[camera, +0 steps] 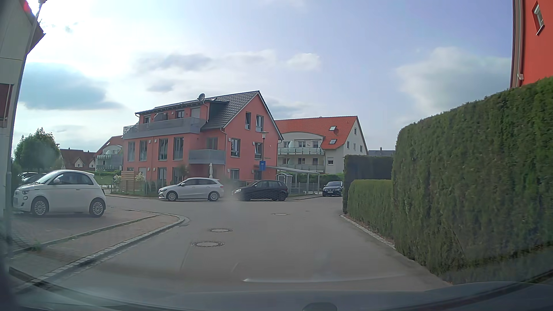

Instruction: Follow the waypoints while adhering to traffic rules and regulations

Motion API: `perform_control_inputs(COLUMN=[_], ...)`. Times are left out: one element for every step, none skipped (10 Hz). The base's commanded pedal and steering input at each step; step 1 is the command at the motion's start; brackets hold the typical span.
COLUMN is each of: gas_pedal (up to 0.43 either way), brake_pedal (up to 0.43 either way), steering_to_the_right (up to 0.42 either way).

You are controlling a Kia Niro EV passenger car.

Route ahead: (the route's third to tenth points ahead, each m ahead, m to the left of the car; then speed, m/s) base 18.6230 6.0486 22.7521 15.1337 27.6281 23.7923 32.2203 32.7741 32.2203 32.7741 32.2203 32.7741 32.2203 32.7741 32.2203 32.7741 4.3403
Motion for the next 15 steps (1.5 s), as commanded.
perform_control_inputs(gas_pedal=[0.11, 0.11, 0.098, 0.098, 0.098, 0.098, 0.098, 0.098, 0.098, 0.098, 0.098, 0.098, 0.098, 0.098, 0.098], brake_pedal=[0.0, 0.0, 0.0, 0.0, 0.0, 0.0, 0.0, 0.0, 0.0, 0.0, 0.0, 0.0, 0.0, 0.0, 0.0], steering_to_the_right=[0.039, 0.037, 0.035, 0.031, 0.02, 0.008, 0.0, -0.004, -0.008, -0.021, -0.036, -0.054, -0.075, -0.1, -0.119])
